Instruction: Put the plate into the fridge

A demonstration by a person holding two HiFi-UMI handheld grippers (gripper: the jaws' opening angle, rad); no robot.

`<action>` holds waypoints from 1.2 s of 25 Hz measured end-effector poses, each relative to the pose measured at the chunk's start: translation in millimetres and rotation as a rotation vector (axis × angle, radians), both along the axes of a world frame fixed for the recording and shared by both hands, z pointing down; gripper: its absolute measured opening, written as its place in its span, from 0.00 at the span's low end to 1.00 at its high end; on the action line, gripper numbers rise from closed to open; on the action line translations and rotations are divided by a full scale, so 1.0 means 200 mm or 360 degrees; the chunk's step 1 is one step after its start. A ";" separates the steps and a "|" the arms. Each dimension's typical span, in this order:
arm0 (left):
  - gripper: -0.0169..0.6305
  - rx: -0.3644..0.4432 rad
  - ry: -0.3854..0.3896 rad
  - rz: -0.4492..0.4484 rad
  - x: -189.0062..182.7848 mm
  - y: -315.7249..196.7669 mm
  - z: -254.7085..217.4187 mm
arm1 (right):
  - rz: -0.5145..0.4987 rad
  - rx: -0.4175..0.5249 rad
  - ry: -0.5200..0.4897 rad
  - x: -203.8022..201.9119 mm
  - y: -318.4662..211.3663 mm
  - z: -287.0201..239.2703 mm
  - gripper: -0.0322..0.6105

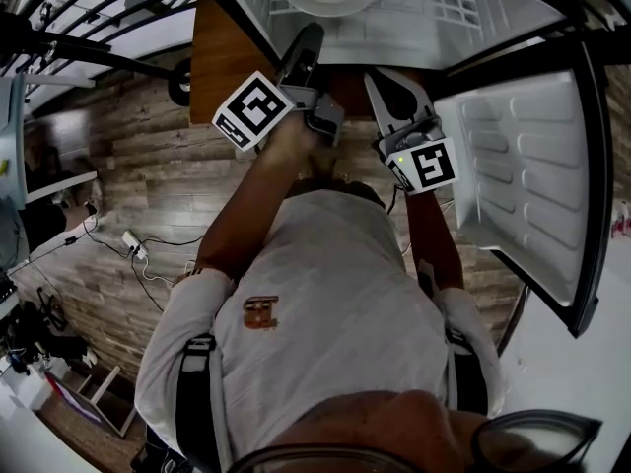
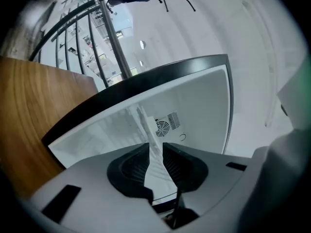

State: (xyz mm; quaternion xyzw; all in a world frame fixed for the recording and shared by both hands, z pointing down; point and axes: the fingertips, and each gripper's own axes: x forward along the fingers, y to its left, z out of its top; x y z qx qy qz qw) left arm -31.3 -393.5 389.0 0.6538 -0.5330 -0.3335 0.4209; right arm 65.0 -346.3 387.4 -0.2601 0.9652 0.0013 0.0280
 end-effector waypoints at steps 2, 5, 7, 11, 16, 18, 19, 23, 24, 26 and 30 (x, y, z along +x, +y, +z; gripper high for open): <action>0.15 0.0074 -0.0106 0.0038 -0.02 0.01 -0.03 | -0.0004 0.0008 0.0006 -0.03 -0.02 -0.03 0.10; 0.10 0.0228 -0.0355 0.0089 -0.01 0.05 -0.11 | -0.0008 0.0028 0.0009 -0.04 -0.01 -0.07 0.10; 0.09 0.0356 -0.0571 0.0130 0.01 0.08 -0.16 | -0.0008 0.0030 -0.0006 -0.04 -0.02 -0.09 0.10; 0.07 0.0573 -0.1020 0.0246 0.10 0.15 -0.26 | -0.0010 0.0030 -0.0033 -0.04 -0.02 -0.15 0.10; 0.06 0.0747 -0.1396 0.0351 0.21 0.22 -0.31 | -0.0048 0.0069 -0.0018 -0.05 0.01 -0.19 0.10; 0.06 0.0786 -0.1498 0.0375 0.23 0.25 -0.32 | -0.0063 0.0081 -0.0017 -0.07 0.02 -0.20 0.10; 0.06 0.0802 -0.1543 0.0383 0.24 0.26 -0.32 | -0.0070 0.0086 -0.0016 -0.07 0.03 -0.21 0.10; 0.06 0.0879 -0.1666 0.0390 0.25 0.30 -0.34 | -0.0093 0.0115 0.0002 -0.10 0.06 -0.22 0.10; 0.05 0.0890 -0.1690 0.0395 0.25 0.31 -0.34 | -0.0095 0.0125 0.0008 -0.10 0.07 -0.22 0.10; 0.05 0.0898 -0.1717 0.0411 0.25 0.33 -0.35 | -0.0091 0.0139 0.0010 -0.11 0.09 -0.23 0.10; 0.05 0.0902 -0.1717 0.0430 0.24 0.36 -0.36 | -0.0086 0.0161 0.0009 -0.12 0.11 -0.26 0.10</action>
